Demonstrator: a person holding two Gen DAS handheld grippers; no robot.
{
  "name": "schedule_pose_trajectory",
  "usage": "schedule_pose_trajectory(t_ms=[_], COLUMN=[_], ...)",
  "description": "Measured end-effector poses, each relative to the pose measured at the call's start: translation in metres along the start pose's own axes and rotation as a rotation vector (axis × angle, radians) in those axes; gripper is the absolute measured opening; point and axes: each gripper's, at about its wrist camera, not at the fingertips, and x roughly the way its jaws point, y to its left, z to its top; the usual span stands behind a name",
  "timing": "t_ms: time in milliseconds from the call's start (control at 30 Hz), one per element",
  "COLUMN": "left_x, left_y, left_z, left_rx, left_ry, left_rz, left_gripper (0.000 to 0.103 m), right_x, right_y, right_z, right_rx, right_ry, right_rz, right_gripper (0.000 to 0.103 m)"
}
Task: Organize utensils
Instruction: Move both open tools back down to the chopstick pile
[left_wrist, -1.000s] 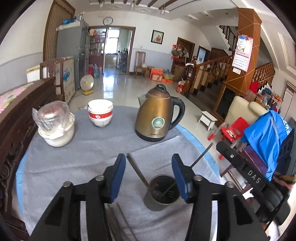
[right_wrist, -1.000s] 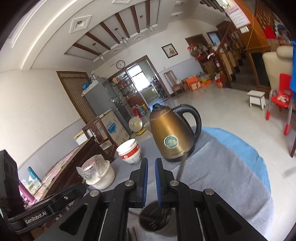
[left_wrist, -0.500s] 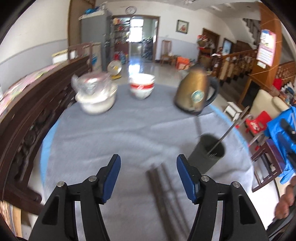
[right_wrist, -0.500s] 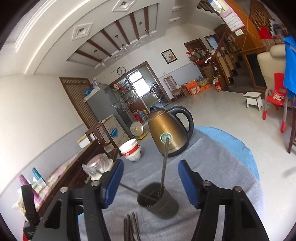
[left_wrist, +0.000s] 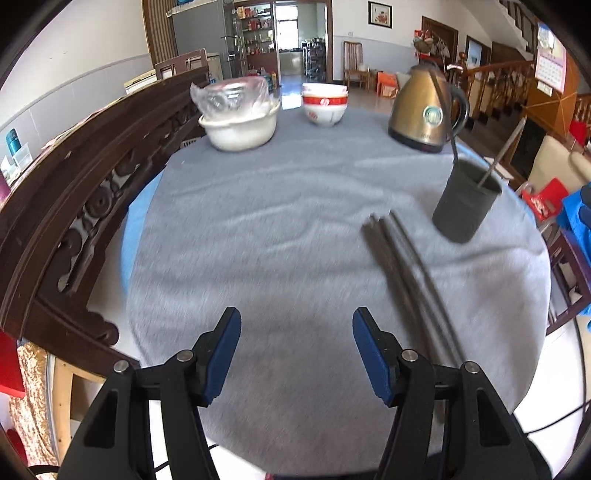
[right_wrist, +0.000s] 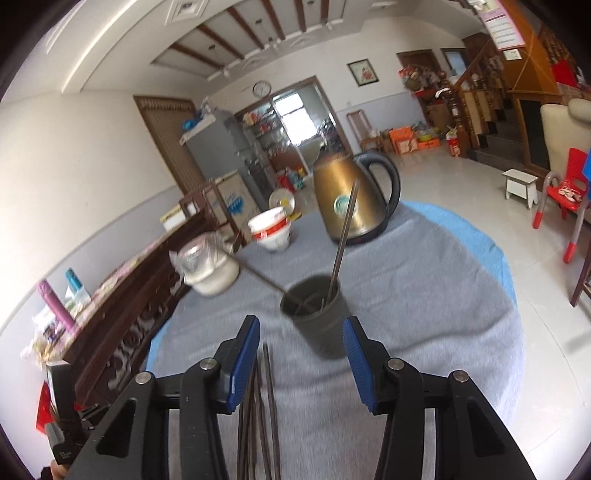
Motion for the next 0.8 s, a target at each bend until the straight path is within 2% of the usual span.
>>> schedule_pose_trajectory(t_ms=[200, 367, 633, 800], left_x=[-0.001, -0.006, -0.006, 0.011], left_y=[0.012, 0.005, -0.027, -0.042], left_z=[-0.012, -0.012, 0.006, 0.016], left_rx=[-0.032, -0.021, -0.008, 0.002], left_ry=[0.043, 0.056, 0.065, 0.070], left_rz=[0.035, 0.063, 0.020, 0.011], left_gripper=[0.064, 0.064, 0.064, 0.064], right_x=[0.006, 0.005, -0.002, 0.005], right_y=[0.001, -0.009, -0.036, -0.046], right_z=[-0.022, -0.040, -0.048, -0.051], right_rx=[0.004, 0.024, 0.056, 0.080], right_ry=[0.102, 0.127, 0.130, 0.183], right_rz=[0.035, 0.061, 0.073, 0.072], right_gripper=[0.051, 0.051, 0.051, 0.051])
